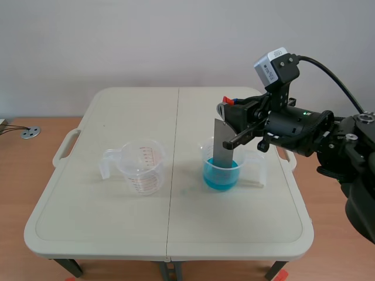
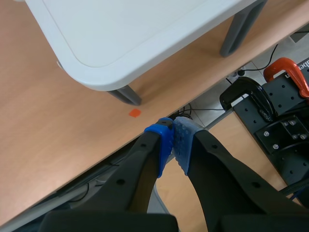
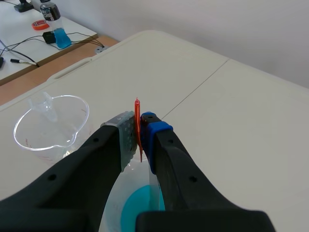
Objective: Hold the metal plate by the orange handle, dip it into the blue solution, take it out and point at it, then put the plate back in the beaker on the left.
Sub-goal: 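Lower the plate into the blue solution, then hold the plate still in the solution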
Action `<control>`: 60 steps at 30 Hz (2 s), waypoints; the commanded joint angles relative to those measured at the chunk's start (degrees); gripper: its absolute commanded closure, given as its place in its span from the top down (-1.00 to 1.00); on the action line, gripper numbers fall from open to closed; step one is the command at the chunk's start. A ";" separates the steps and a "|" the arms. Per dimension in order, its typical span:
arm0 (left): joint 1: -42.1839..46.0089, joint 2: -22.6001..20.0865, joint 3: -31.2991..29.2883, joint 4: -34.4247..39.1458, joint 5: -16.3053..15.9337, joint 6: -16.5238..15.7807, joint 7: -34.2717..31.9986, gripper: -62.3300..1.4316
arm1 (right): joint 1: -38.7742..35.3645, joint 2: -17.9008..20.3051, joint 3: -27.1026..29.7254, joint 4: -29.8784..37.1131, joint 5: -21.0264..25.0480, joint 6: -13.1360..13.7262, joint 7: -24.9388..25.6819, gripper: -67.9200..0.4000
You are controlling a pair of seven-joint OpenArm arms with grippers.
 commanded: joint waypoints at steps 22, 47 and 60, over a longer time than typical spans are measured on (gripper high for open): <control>-0.35 0.13 -0.15 0.46 -0.50 -0.35 -0.35 -0.92 | 0.35 0.31 0.04 -0.26 -3.17 0.48 -0.02 -0.95; -0.35 0.13 -0.15 0.46 -0.50 -0.39 -0.35 -0.92 | 0.35 0.31 0.04 -0.26 -3.80 0.48 0.00 -0.95; -0.35 0.13 -0.15 0.46 -0.50 -0.57 -0.35 -0.92 | 0.35 0.31 0.04 -0.26 -3.80 0.48 -0.02 -0.95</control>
